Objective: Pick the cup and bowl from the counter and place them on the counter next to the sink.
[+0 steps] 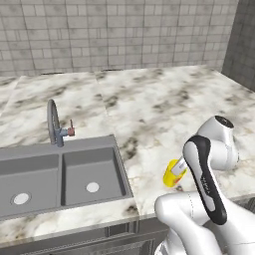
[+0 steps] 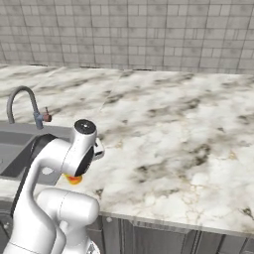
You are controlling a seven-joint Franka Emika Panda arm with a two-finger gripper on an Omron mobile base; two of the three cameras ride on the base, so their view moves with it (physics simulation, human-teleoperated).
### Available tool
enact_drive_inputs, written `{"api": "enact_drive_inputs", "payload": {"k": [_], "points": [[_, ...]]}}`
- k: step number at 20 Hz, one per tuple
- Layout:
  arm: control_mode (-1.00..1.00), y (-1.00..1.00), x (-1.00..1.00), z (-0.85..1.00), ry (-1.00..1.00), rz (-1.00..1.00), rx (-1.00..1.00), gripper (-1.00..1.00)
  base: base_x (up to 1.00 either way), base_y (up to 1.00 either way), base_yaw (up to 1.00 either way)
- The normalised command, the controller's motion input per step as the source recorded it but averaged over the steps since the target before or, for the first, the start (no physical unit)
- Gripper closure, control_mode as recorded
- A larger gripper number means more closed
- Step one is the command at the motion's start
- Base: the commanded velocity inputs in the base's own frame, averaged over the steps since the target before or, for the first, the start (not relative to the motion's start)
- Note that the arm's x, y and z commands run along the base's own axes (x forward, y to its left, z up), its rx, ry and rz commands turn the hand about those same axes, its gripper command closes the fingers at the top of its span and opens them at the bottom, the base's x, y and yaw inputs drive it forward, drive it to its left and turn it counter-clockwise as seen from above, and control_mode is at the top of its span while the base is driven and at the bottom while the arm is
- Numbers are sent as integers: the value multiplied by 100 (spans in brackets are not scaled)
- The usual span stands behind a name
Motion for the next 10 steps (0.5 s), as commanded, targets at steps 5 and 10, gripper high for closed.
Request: {"api": "enact_drive_inputs", "payload": {"k": [5, 10], "points": [[-100, 7, 32, -12, 0, 0, 0, 100, 0, 0, 0], [-100, 11, 38, -11, 0, 0, 0, 100, 0, 0, 0]]}}
